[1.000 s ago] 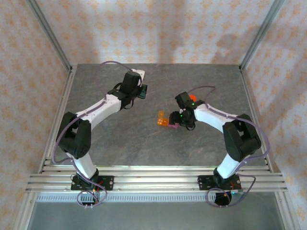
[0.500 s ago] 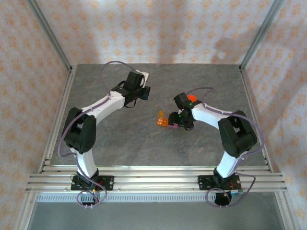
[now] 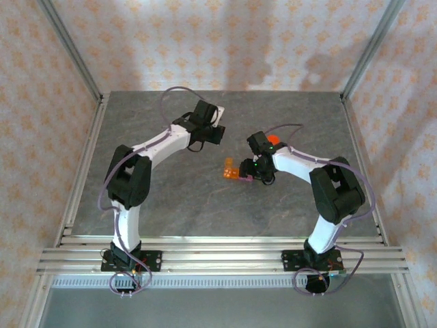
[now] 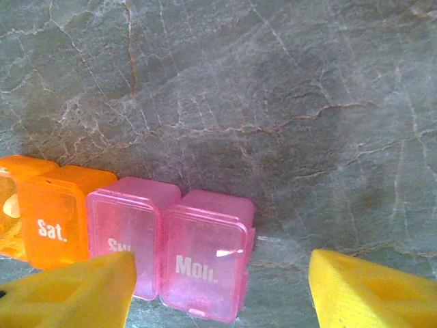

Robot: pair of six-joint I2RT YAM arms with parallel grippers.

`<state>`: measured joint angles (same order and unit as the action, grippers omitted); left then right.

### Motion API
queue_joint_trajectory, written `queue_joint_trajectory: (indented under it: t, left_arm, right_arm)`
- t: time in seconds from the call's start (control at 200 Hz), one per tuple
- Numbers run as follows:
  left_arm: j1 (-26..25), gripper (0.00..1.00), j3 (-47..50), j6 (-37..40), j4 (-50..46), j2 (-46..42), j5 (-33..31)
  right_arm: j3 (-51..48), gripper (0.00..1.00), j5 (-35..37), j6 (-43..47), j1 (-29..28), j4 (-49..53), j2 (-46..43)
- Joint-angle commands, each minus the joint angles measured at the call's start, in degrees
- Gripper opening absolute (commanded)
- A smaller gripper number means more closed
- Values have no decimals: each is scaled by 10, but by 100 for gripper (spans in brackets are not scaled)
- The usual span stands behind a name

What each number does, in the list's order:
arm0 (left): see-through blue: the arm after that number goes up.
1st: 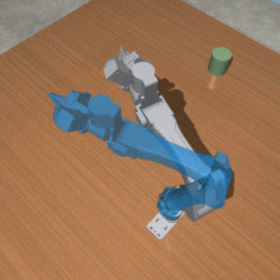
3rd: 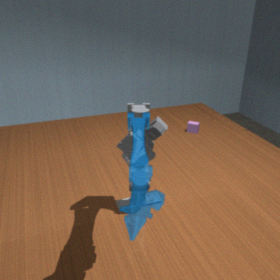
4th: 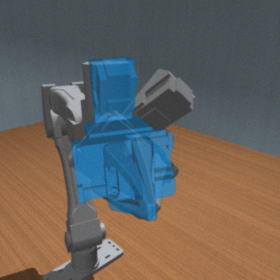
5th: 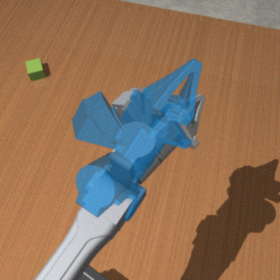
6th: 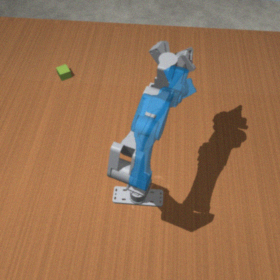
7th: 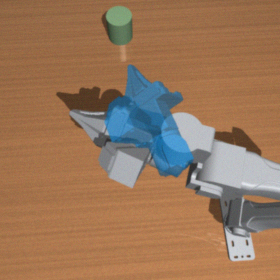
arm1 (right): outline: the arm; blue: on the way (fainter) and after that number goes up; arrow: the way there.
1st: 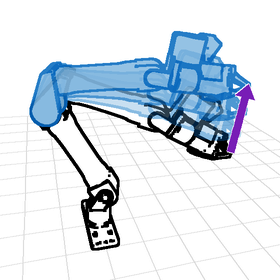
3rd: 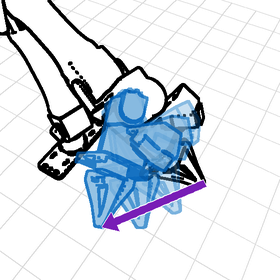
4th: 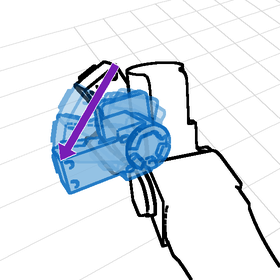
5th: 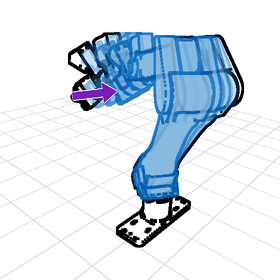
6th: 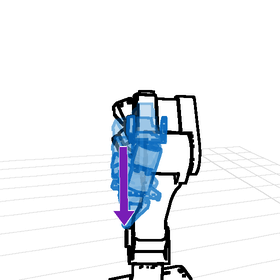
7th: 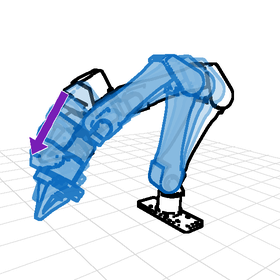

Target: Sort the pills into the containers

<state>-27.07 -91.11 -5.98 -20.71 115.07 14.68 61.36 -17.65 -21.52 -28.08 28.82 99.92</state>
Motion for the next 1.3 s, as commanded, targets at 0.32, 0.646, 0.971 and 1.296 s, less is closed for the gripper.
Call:
queue_joint_trajectory:
  t: [0.32,0.646,0.971,1.296]
  left_arm:
    - [-33,0,-100,20,-143,87,40]
    - [-40,0,-114,38,-189,105,59]
    - [-45,0,-116,41,-207,105,96]
    - [-52,0,-92,36,-211,77,123]
  right_arm:
    - [-23,66,23,-20,4,-6,16]
    - [-29,66,21,-26,4,-13,19]
    - [-34,65,18,-29,3,-19,21]
    - [-33,65,17,-32,4,-24,29]
